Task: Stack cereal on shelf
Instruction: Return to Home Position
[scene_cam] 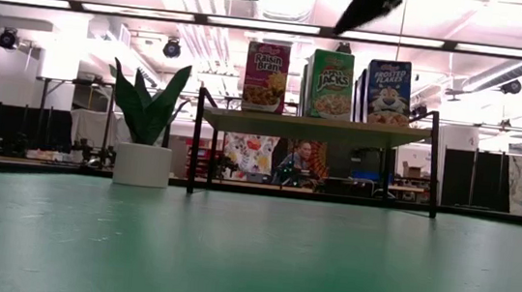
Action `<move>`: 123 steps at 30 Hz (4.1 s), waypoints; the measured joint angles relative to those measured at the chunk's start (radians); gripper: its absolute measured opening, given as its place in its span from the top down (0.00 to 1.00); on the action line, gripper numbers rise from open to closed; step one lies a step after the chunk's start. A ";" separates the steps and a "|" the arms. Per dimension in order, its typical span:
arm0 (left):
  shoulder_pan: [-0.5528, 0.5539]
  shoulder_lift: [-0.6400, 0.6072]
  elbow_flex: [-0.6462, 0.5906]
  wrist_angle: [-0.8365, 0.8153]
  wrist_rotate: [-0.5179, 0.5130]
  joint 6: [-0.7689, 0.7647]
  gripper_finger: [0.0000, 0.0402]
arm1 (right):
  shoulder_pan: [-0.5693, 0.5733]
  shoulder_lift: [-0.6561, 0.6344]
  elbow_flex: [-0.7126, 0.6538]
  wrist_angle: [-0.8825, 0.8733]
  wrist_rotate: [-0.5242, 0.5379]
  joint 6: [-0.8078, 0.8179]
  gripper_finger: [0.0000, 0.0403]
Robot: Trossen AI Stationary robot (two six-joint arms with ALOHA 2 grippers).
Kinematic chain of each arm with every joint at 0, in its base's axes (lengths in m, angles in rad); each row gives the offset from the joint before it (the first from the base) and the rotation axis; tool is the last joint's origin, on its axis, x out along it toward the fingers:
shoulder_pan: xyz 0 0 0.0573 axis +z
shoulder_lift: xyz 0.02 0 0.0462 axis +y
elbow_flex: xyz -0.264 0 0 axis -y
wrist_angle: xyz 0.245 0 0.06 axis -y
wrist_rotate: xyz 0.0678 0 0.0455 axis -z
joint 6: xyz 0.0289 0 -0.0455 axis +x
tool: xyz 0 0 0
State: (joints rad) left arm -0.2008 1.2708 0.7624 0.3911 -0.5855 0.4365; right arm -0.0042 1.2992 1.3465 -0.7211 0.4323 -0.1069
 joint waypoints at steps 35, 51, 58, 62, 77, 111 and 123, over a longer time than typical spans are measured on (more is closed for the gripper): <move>0.066 -0.535 -0.352 -0.033 0.021 0.374 0.32 | 0.024 0.086 -0.614 1.058 0.354 0.178 0.98; 0.087 -0.553 -0.362 -0.032 0.047 0.374 0.32 | -0.003 0.209 -0.589 1.121 0.433 0.154 0.98; 0.088 -0.553 -0.362 -0.032 0.048 0.374 0.32 | -0.011 0.206 -0.589 1.124 0.435 0.155 0.98; 0.088 -0.553 -0.362 -0.032 0.048 0.374 0.32 | -0.016 0.206 -0.588 1.124 0.435 0.158 0.98; 0.088 -0.553 -0.362 -0.032 0.048 0.371 0.32 | -0.033 0.207 -0.588 1.129 0.434 0.157 0.98; 0.091 -0.553 -0.362 -0.032 0.054 0.367 0.32 | -0.044 0.207 -0.583 1.132 0.432 0.152 0.98; 0.092 -0.553 -0.362 -0.032 0.055 0.367 0.32 | -0.045 0.208 -0.583 1.152 0.432 0.157 0.98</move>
State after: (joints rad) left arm -0.1093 0.7181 0.4007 0.3592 -0.5308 0.8032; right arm -0.0494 1.5070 0.7635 0.4311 0.8642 0.0504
